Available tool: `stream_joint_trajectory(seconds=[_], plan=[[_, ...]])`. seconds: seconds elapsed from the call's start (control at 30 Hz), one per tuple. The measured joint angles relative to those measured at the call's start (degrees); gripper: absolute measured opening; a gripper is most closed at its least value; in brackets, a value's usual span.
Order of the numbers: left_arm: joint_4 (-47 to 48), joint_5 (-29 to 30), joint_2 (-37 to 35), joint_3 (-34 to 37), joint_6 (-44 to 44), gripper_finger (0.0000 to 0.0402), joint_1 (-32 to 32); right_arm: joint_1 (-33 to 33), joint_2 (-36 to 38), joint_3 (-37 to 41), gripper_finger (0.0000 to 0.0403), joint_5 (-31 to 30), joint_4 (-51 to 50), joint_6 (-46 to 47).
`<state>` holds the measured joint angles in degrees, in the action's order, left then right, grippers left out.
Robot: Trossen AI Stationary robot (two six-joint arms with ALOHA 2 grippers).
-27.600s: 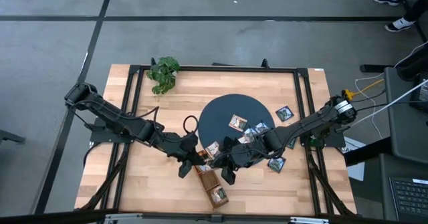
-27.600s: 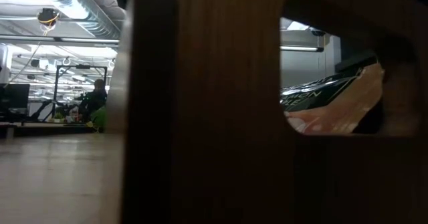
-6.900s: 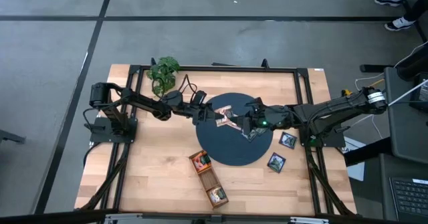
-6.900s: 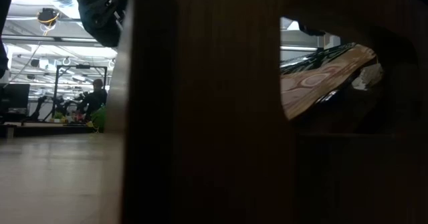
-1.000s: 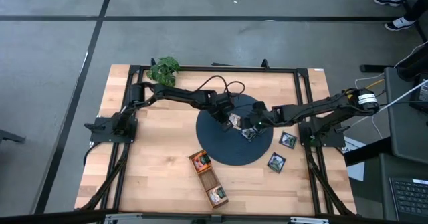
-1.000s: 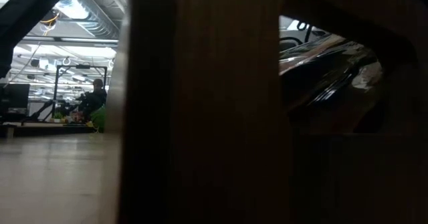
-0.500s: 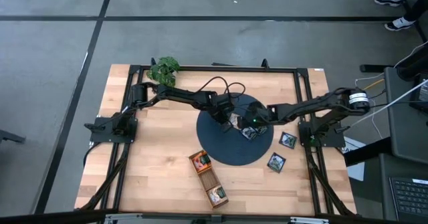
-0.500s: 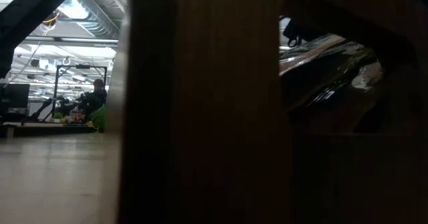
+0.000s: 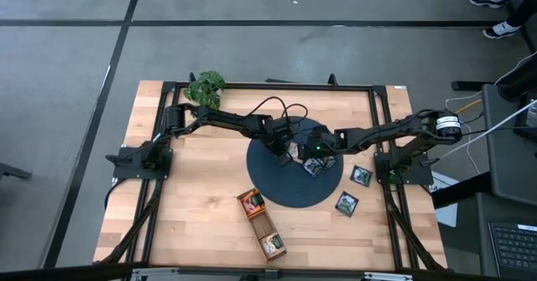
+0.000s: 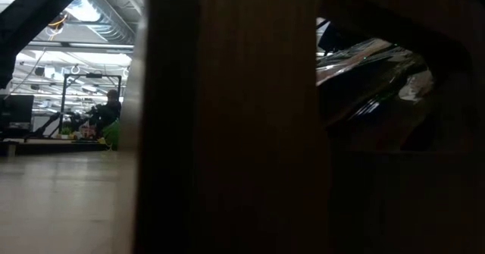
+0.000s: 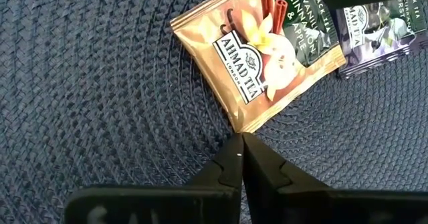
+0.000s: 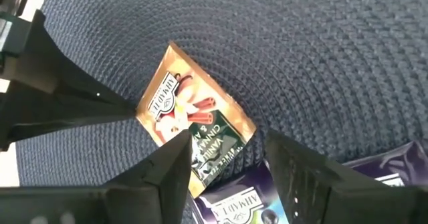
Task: Pick & Place Tea
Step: Put the brown tea bag into the right section of the wooden organizer
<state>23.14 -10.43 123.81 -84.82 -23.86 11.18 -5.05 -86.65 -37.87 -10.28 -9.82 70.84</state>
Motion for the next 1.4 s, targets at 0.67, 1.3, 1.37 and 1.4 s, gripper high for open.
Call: stream_joint_trajectory(seconds=[0.67, 1.3, 1.37, 1.4], plan=[[-0.6, 0.1, 0.1, 0.1, -1.9, 0.0004, 0.0, -1.1, 0.0, 8.1, 0.0191, 2.4, 14.8, 5.1], [-0.4, -1.1, -0.1, 0.1, -0.1, 0.0005, 0.5, -1.1, 0.0, 8.2, 0.001, 2.9, 19.8, 2.0], [1.0, -1.7, -0.8, 0.2, 0.8, 0.001, 0.8, -1.1, 0.0, 8.2, 0.0008, 3.0, 19.9, 2.1], [2.4, -1.7, -1.2, 0.3, 1.0, 0.0011, 1.0, -1.1, 0.0, 8.1, 0.0006, 3.2, 19.8, 2.0]])
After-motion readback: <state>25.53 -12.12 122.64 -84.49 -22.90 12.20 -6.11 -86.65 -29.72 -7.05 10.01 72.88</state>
